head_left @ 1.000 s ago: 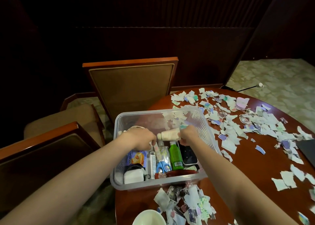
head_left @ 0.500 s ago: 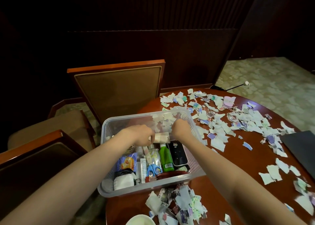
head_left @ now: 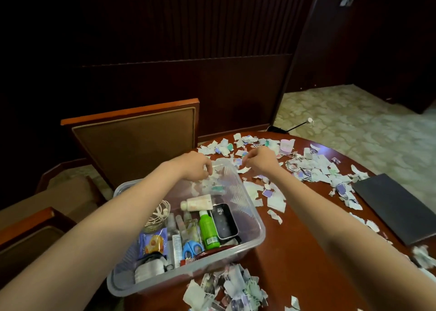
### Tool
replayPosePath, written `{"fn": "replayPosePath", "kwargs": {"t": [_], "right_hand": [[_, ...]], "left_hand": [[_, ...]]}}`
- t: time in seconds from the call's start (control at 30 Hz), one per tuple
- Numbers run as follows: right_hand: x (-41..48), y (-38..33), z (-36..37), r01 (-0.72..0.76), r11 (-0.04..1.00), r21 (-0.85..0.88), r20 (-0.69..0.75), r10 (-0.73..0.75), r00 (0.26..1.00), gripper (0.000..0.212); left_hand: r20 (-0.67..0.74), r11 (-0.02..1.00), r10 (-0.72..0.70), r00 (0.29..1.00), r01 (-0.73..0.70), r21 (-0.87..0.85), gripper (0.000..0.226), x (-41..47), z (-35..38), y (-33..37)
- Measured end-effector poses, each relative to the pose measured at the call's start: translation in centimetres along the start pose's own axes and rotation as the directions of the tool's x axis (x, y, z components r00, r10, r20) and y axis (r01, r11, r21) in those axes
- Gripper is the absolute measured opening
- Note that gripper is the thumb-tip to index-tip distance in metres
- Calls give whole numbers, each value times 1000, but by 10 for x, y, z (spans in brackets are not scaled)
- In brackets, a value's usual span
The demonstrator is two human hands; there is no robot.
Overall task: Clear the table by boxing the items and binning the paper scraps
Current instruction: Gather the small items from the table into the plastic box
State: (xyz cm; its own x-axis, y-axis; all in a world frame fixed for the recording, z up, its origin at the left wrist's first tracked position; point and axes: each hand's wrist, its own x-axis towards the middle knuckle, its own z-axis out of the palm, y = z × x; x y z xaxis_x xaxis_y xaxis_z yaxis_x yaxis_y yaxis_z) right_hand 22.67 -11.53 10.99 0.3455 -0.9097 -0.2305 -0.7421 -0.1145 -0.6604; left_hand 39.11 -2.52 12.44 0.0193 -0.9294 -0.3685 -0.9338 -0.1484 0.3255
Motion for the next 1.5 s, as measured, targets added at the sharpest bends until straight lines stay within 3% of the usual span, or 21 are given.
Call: {"fn": "replayPosePath", "kwargs": {"t": [0.33, 0.53, 0.87, 1.03, 1.13, 1.23, 1.3, 1.33, 1.43, 1.5], "right_hand": [[10, 85, -42, -176, 984, -35, -52, 174, 983, 21], [36, 136, -60, -270, 963, 8, -119, 269, 956, 19], [127, 175, -68, -201, 979, 23, -295, 199, 935, 30], [181, 195, -73, -208, 935, 287, -293, 293, 910, 23], [211, 210, -74, -241, 822, 516, -231, 404, 885, 36], [237, 218, -69, -240, 671, 701, -161, 477, 864, 33], [254, 224, -63, -259, 646, 718, -130, 490, 862, 23], [262, 226, -59, -271, 646, 713, -121, 495, 860, 15], [277, 227, -52, -336, 639, 692, -77, 529, 845, 17], [282, 225, -51, -374, 666, 645, -47, 524, 851, 8]], "left_hand": [[-80, 989, 84, 993, -93, -118, 27, 63, 6, 64], [-57, 979, 102, 993, -110, -169, 25, 122, 14, 91], [9, 938, 50, 999, -44, -343, 30, 245, 47, 128], [9, 862, -15, 1000, 18, -506, 39, 302, 59, 136], [-22, 826, -28, 999, 11, -564, 40, 335, 66, 138], [-55, 798, -92, 994, 40, -601, 24, 365, 74, 141], [-77, 798, -150, 986, 75, -598, 27, 379, 78, 143], [-71, 803, -160, 985, 88, -590, 17, 386, 81, 143], [-65, 817, -219, 973, 147, -558, 40, 400, 90, 145], [-79, 828, -234, 969, 156, -538, 41, 407, 94, 145]]}}
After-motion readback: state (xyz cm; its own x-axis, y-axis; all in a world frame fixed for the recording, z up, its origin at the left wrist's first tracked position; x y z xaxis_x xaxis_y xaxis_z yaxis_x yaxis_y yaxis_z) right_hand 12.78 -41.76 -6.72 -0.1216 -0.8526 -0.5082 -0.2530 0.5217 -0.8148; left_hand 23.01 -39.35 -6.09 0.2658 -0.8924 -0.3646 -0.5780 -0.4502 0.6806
